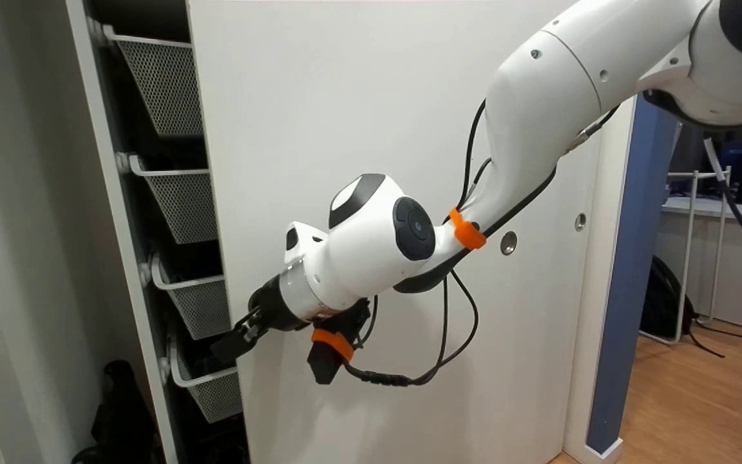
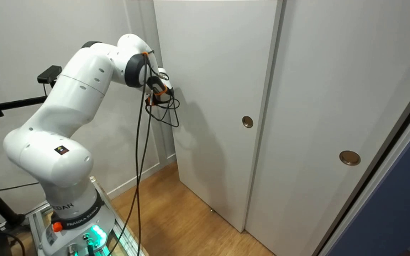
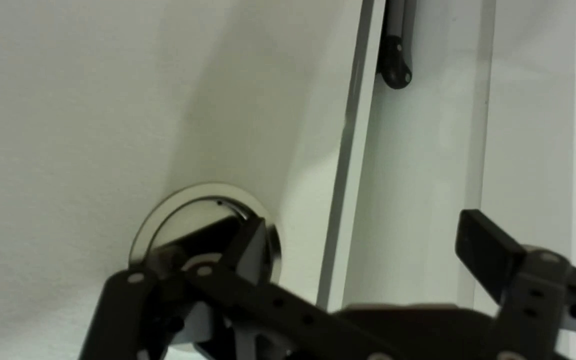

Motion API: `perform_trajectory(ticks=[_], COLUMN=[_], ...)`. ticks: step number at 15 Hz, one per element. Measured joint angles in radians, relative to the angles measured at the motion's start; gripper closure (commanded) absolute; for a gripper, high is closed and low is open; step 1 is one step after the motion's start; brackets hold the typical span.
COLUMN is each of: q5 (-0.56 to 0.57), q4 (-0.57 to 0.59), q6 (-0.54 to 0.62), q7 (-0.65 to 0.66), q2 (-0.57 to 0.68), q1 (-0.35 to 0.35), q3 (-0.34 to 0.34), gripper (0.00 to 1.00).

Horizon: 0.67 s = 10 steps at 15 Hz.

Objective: Slide the closet door to the left in order to close the closet door

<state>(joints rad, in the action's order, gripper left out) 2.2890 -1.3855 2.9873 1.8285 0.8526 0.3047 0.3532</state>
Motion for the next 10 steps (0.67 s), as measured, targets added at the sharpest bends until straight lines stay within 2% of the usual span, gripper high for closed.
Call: perform_trajectory(ticks=[4,10], q5=[-0.005,-0.008], q4=[0.078,0.222], q6=[0.010,0.098], q7=[-0.010,-0.017], q2=[0.054,0.155], q1=[0.024,0.026], q3=[0.017,0.074], gripper=[0.00,0.00])
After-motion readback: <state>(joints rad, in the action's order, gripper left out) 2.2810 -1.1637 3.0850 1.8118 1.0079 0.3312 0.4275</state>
